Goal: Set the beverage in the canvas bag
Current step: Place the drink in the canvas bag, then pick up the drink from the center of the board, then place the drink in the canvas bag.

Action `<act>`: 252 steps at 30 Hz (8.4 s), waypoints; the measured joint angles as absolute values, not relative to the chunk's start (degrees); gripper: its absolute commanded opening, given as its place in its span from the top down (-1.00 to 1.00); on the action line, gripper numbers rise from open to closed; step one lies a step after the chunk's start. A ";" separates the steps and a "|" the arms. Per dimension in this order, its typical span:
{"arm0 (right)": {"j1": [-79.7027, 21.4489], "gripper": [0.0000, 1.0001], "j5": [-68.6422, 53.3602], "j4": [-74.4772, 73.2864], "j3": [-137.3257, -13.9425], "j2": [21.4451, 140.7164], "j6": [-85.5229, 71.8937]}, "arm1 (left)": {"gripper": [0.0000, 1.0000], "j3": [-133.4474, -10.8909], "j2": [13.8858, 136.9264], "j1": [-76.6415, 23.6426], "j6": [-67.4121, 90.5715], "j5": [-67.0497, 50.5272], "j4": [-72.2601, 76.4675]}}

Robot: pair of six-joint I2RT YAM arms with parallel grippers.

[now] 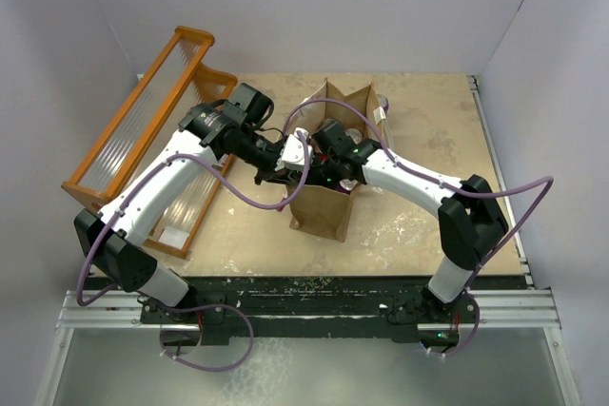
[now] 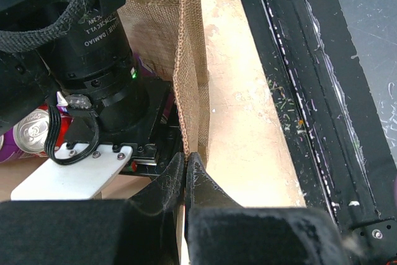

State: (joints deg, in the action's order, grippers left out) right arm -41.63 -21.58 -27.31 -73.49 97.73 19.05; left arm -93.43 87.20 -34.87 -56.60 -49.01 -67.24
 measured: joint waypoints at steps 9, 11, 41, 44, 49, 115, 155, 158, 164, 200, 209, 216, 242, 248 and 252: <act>-41.63 -0.51 -22.20 -29.74 -74.85 98.17 19.51 | 1.00 -93.43 87.02 -34.87 -56.69 -49.04 -67.31; -41.60 -0.52 -22.57 -30.15 -75.02 98.26 19.55 | 1.00 -93.43 86.98 -34.87 -56.69 -49.01 -67.46; -40.34 -0.51 -27.94 -36.97 -85.84 98.30 17.21 | 1.00 -92.99 86.00 -34.98 -58.72 -49.45 -68.34; -39.09 -0.51 -29.28 -37.91 -89.84 98.30 16.91 | 1.00 -92.99 86.00 -35.00 -59.22 -49.54 -68.27; -33.67 -0.52 -29.74 -39.35 -92.84 97.58 16.56 | 1.00 -92.99 86.00 -35.00 -59.44 -49.78 -68.29; -8.14 -0.38 -7.55 -37.82 -125.60 134.41 4.84 | 1.00 -94.39 88.14 -35.00 -58.04 -51.05 -66.81; -12.34 1.00 -37.17 -56.34 -131.61 89.89 11.53 | 0.58 -95.83 90.15 -38.72 -46.41 -51.62 -59.94; -15.84 1.00 -39.24 -58.04 -124.44 89.89 11.35 | 0.99 -95.02 90.15 -39.05 -46.46 -51.75 -60.03; -18.96 1.00 -42.39 -61.04 -113.54 91.68 11.46 | 1.00 -93.67 89.76 -39.70 -48.23 -53.19 -61.89; -29.28 1.00 -40.82 -61.78 -91.70 93.38 22.55 | 1.00 -95.37 89.23 -40.32 -58.02 -54.41 -68.27; -32.29 1.00 -37.82 -59.44 -90.65 93.17 21.61 | 1.00 -95.37 89.23 -40.32 -58.30 -54.24 -68.75; -33.76 1.00 -35.66 -58.13 -89.56 91.81 21.02 | 1.00 -95.37 89.23 -40.42 -58.41 -53.98 -68.84; -33.95 1.00 -39.97 -65.95 -97.03 94.80 29.56 | 1.00 -95.53 89.01 -40.60 -61.98 -53.60 -69.78; -33.80 1.00 -41.56 -64.95 -95.57 94.74 30.44 | 1.00 -95.57 89.06 -40.73 -62.19 -53.52 -70.81; -33.93 1.00 -41.74 -64.36 -94.43 94.78 30.70 | 1.00 -95.57 89.08 -40.97 -62.35 -53.34 -71.33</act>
